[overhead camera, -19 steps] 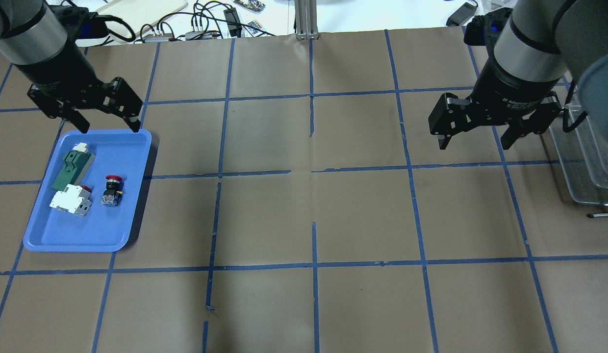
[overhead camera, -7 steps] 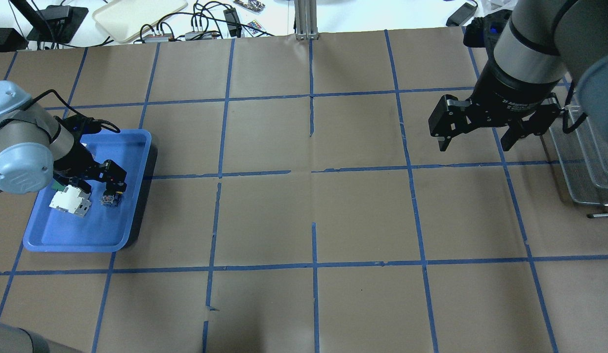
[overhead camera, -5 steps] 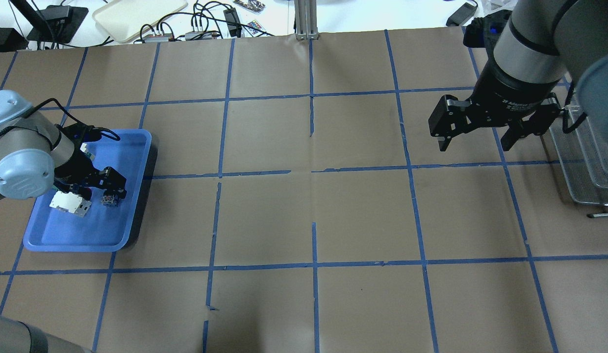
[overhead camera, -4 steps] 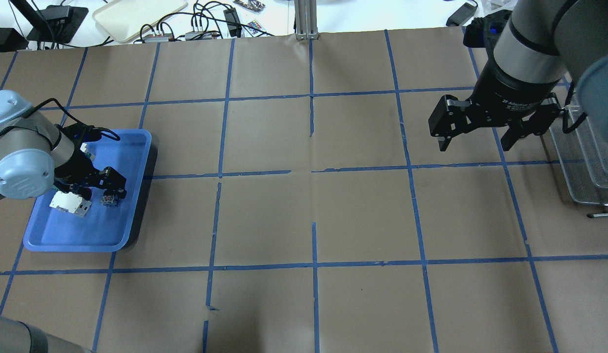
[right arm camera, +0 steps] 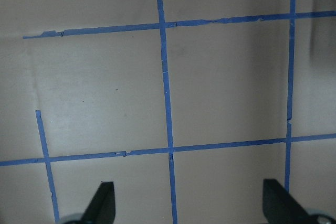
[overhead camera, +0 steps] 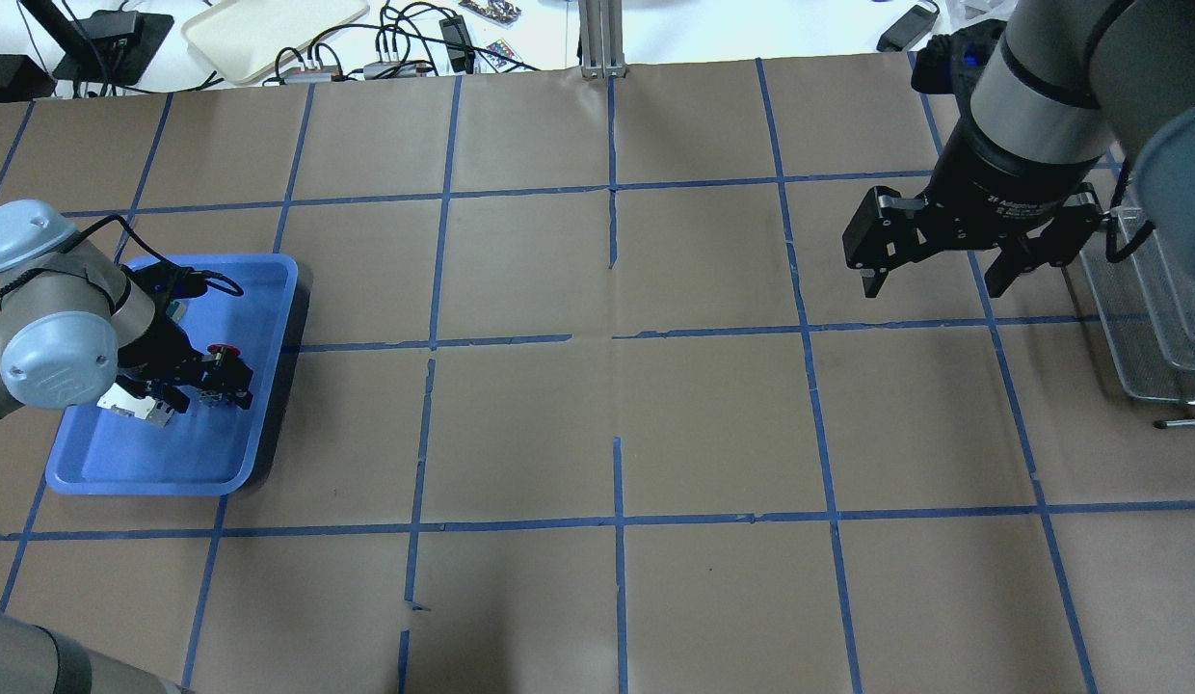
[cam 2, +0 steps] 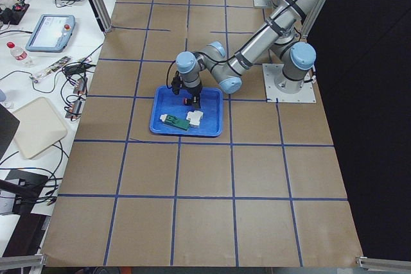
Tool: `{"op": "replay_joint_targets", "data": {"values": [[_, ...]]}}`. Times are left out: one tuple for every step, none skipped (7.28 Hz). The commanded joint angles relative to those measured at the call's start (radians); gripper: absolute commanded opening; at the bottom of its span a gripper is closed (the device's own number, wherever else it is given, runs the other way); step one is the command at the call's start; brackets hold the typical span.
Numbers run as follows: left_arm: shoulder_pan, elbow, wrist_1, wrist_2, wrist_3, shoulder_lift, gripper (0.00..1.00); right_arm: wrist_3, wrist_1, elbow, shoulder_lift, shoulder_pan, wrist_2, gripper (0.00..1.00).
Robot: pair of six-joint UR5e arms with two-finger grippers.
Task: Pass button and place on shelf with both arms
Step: 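Lower the left gripper and close it on the red push button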
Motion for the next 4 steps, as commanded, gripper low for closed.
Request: {"op": "replay_joint_targets", "data": {"values": [[-0.001, 0.0, 0.004, 0.0, 0.001, -0.001, 0.56, -0.004, 0.006, 0.0, -0.001, 0.0, 0.002, 1.0], [0.001, 0.001, 0.006, 0.001, 0.004, -0.001, 0.44, -0.004, 0.007, 0.0, 0.0, 0.0, 0.0, 1.0], [0.001, 0.003, 0.007, 0.001, 0.022, 0.001, 0.24, -0.004, 0.006, 0.0, -0.001, 0.001, 0.002, 1.0], [0.001, 0.013, 0.007, 0.004, 0.057, 0.001, 0.03, -0.006, 0.004, 0.0, -0.001, 0.0, 0.002, 1.0]]}}
